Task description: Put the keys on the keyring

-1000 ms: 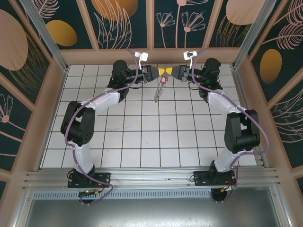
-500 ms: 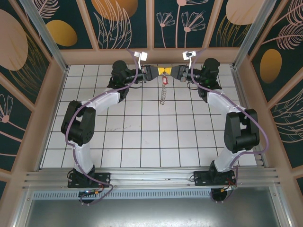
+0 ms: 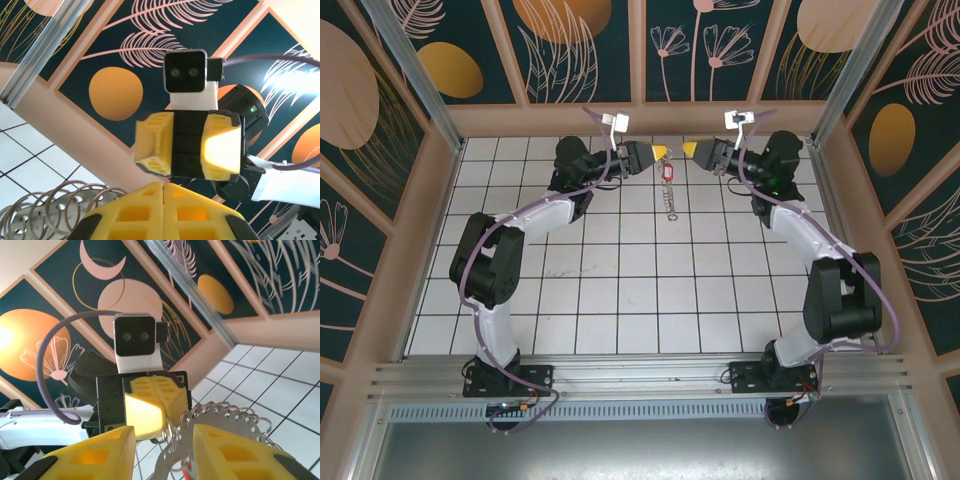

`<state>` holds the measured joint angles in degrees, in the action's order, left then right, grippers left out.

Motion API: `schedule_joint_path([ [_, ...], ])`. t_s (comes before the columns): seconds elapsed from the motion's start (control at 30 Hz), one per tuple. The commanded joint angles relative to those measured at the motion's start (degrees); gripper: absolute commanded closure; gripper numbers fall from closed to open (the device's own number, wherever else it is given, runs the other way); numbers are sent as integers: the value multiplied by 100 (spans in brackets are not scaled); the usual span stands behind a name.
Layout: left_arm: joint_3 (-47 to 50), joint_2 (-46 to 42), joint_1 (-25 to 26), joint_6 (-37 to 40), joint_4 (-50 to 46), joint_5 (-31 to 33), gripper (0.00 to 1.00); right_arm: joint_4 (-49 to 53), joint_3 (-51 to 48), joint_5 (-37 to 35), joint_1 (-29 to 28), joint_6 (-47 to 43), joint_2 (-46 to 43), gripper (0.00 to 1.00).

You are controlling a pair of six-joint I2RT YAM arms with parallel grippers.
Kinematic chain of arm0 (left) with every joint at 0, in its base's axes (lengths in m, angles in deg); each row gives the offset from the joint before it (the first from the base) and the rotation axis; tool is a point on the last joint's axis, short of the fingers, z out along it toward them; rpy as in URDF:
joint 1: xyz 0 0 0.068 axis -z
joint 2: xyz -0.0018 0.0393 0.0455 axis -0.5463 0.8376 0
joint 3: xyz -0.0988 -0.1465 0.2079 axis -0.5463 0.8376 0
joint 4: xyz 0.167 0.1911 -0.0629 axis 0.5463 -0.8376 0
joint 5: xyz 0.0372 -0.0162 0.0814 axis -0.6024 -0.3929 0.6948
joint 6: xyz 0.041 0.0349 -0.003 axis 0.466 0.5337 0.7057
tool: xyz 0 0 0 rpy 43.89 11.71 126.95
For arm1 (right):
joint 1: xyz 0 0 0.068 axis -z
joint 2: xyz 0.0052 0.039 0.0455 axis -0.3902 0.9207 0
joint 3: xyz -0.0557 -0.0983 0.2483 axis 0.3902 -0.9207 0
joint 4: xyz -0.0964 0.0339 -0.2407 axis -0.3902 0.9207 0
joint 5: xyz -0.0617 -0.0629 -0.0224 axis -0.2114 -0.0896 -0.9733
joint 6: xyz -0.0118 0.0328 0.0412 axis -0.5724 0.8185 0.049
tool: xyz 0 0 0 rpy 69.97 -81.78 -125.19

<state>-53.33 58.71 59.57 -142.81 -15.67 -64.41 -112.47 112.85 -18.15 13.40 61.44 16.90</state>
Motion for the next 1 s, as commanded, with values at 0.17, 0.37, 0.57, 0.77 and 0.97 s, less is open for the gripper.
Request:
schedule_joint_path([
  [0.17,86,-222,38,-516,1028,238,100,108,-945,-569,-145,-801,-800,53],
  [0.37,60,-246,93,-596,1096,235,100,350,-1076,-764,-478,-1236,-787,50],
  [0.57,42,-246,140,-605,1084,234,100,519,-922,-982,-787,-1500,-678,50],
  [0.77,27,-280,168,-608,1074,261,100,563,-741,-1070,-881,-1544,-516,51],
  [0.97,42,-293,178,-599,1065,345,100,470,-774,-1027,-930,-1485,-505,73],
])
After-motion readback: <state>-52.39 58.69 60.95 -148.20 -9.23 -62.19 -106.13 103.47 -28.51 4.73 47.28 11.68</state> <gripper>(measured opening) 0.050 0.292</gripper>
